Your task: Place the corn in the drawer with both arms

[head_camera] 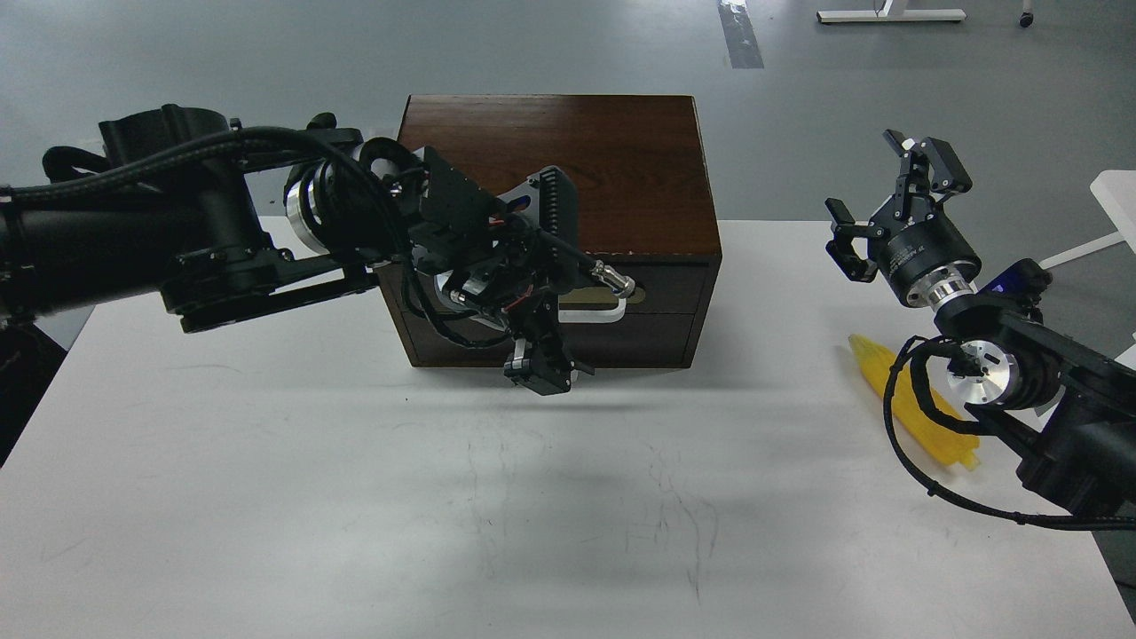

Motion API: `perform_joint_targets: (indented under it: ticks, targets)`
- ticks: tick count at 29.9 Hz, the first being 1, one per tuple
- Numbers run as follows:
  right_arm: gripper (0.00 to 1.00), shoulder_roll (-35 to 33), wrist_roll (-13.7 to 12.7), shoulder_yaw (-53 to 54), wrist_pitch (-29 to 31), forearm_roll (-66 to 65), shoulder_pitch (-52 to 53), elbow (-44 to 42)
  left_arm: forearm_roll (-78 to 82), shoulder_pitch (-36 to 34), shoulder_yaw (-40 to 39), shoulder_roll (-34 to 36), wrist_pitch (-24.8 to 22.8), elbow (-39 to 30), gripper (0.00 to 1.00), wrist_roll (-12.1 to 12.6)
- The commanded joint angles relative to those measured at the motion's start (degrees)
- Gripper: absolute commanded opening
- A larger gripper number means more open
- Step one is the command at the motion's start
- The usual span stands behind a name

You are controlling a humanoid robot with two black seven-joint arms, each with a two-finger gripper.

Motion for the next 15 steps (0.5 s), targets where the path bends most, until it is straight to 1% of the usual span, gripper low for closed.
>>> perform_joint_targets:
  ticks: [1, 15]
  targets:
    - [1.00, -0.07, 0.00, 0.00, -0.06, 0.00, 0.00, 0.00, -0.01, -0.21, 1.37, 0.01, 0.00, 0.11, 0.98, 0.00]
    - [1.00, 0.20, 0.00, 0.00, -0.06, 0.00, -0.35, 0.00, -0.01, 0.76, 1.99, 0.53, 0.00, 1.16, 0.98, 0.00]
